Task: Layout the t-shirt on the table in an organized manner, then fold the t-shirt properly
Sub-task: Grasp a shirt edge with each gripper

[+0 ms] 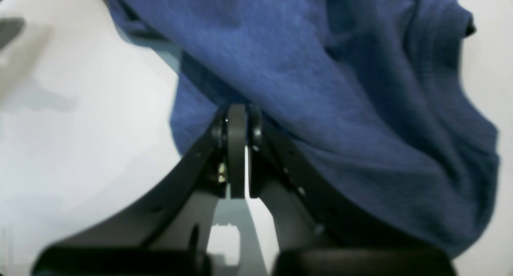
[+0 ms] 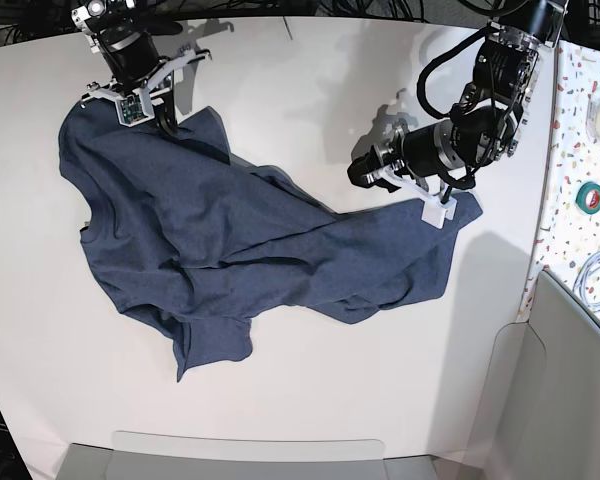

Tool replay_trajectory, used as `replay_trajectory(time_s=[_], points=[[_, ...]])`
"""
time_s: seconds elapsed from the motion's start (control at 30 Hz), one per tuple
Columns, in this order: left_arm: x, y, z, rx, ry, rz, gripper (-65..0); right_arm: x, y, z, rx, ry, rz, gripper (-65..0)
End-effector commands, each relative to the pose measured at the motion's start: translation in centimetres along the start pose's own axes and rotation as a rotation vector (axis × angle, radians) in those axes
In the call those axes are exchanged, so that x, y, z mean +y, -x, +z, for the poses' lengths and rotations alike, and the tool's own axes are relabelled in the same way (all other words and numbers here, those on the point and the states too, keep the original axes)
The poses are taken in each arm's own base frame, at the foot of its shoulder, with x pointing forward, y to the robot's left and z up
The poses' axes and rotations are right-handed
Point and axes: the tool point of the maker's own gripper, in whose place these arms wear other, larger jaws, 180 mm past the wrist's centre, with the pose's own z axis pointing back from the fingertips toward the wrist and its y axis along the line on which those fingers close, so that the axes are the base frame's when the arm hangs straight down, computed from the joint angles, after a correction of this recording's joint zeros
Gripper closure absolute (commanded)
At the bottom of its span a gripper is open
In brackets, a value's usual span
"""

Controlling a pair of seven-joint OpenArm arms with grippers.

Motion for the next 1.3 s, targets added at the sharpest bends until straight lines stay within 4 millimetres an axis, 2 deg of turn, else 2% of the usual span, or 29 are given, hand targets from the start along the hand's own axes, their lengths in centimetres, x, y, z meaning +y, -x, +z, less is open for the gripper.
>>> replay_trajectory(time_s=[0.0, 0.07, 0.23, 0.33, 0.5, 0.6, 0.8, 0.9, 1.03, 1.1, 1.27], points=[[-0.9, -0.3, 0.4, 0.008, 0.028, 0.005, -10.5, 1.0, -0.8, 0.4, -0.035, -0.025, -0.011, 0.0], [-0.5, -0.4, 0.5, 0.001, 0.011, -0.005, -10.9, 2.3, -0.4, 0.4, -0.027, -0.049, -0.053, 0.0], [1.1, -0.7, 0.4, -0.032, -0.077, -0.076, -12.0, 4.6, -0.3, 0.7, -0.038, -0.074, -0.344, -1.3], [2.2, -0.6, 0.4, -0.045, -0.121, -0.099, -13.2, 5.4, -0.8, 0.7, -0.055, -0.099, -0.475, -12.2], [3.0, -1.1, 0.6, -0.068, -0.171, -0.138, -13.5, 6.0, -1.4, 0.7, -0.082, -0.108, -0.651, -34.7], [3.2, -1.1, 0.6, -0.068, -0.178, -0.142, -13.5, 5.1, -0.8, 1.0, -0.08, -0.068, -0.673, -41.6], [3.4, -1.2, 0.8, -0.068, -0.185, -0.148, -13.5, 3.2, -0.1, 1.0, -0.099, 0.03, -0.758, -42.0], [3.7, -1.3, 1.0, -0.068, -0.194, -0.155, -13.5, 1.9, 1.0, 0.8, -0.098, 0.06, -0.836, -42.0], [3.6, -1.5, 1.0, -0.07, -0.194, -0.158, -13.5, 1.6, 2.1, -0.7, -0.084, 0.044, -0.937, -42.0], [3.6, -1.6, 1.0, -0.072, -0.194, -0.159, -13.5, 1.4, 3.2, -1.5, -0.043, 0.03, -0.961, -42.0], [3.7, -1.4, 1.0, -0.069, -0.197, -0.158, -13.5, 0.7, 4.1, -2.6, -0.005, 0.032, -0.986, -42.0]])
